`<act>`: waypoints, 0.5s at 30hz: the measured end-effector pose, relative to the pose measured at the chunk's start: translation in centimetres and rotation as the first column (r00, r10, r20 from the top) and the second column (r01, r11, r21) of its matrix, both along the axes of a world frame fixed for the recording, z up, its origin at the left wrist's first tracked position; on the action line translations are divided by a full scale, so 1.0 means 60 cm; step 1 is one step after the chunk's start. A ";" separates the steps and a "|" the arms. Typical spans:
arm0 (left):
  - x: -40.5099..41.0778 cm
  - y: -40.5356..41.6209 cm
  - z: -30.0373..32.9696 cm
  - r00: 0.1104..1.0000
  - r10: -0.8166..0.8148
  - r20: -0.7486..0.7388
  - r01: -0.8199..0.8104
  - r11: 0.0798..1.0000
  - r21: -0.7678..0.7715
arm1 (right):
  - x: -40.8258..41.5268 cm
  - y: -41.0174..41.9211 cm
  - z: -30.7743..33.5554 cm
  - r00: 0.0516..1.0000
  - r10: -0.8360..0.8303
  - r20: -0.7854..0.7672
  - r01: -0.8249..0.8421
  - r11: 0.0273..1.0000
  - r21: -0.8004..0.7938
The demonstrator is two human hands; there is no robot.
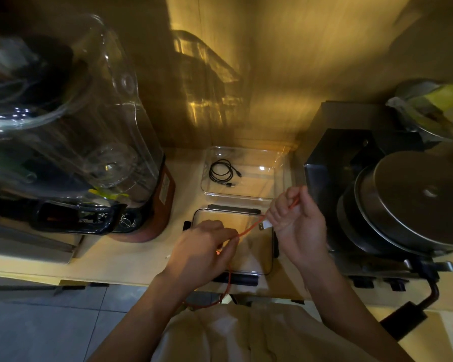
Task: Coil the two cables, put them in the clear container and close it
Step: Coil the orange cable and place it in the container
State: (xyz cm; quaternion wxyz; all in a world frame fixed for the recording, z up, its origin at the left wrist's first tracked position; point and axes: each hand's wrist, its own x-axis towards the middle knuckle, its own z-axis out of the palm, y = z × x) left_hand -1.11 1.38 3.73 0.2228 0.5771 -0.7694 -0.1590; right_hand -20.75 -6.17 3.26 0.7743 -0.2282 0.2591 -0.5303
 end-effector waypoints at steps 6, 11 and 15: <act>-0.006 -0.011 0.035 0.960 -0.222 0.173 0.231 0.973 -0.031 | 0.008 0.000 -0.002 0.954 0.120 -0.274 -0.135 0.990 -0.039; -0.017 -0.024 0.062 0.933 -0.285 0.220 0.312 0.945 -0.095 | 0.021 0.011 0.000 0.827 0.238 -0.508 -0.311 0.948 -0.062; -0.022 -0.029 0.076 0.934 -0.302 0.192 0.322 0.943 -0.083 | 0.020 0.017 0.012 0.698 0.304 -0.648 -0.401 0.916 -0.002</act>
